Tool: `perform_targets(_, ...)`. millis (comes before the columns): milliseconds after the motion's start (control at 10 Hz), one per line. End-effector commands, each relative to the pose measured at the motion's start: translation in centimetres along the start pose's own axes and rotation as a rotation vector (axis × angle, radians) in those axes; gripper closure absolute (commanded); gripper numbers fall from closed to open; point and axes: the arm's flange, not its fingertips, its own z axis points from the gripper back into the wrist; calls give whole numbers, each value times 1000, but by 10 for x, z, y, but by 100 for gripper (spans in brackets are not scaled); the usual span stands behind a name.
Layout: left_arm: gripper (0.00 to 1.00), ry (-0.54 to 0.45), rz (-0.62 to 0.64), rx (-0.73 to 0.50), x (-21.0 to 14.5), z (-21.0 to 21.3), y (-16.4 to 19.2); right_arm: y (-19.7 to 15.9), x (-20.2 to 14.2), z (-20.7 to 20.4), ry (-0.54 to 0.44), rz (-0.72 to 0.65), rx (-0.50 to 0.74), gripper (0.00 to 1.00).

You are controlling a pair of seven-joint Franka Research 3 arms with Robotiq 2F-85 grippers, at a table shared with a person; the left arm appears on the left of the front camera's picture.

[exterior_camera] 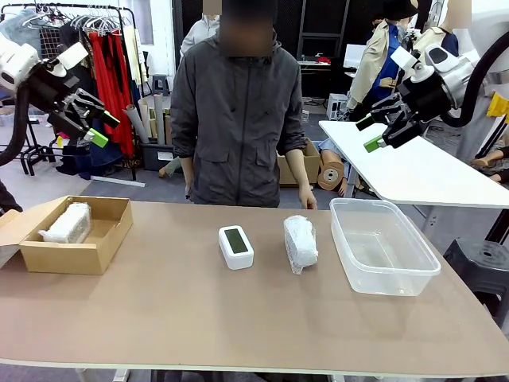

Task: Separate and place wrapped and unwrapped clocks.
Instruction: Pick up the Digital clock indicated by the person.

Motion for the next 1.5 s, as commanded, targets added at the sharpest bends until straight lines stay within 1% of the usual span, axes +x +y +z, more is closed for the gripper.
perform_targets(0, 0, -3, -15, -2, 1, 1, -1, 0, 0, 1, 9, 5, -3, 0)
perform_targets(1100, 0, -3, -15, -2, 1, 1, -1, 0, 0, 1, 9, 5, -3, 0)
perform_targets(1200, 0, 0, 0, 0, 0, 0, 0, 0, 0, 1, 9, 5, -3, 0)
perform_targets(1300, 0, 52, 44, -25, -2, 6, 5, 0, 0, 1, 9, 5, -3, 0)
perform_targets(1400, 0, 79, 59, -28, 7, -3, 4, 0, 0, 1, 9, 5, -3, 0)
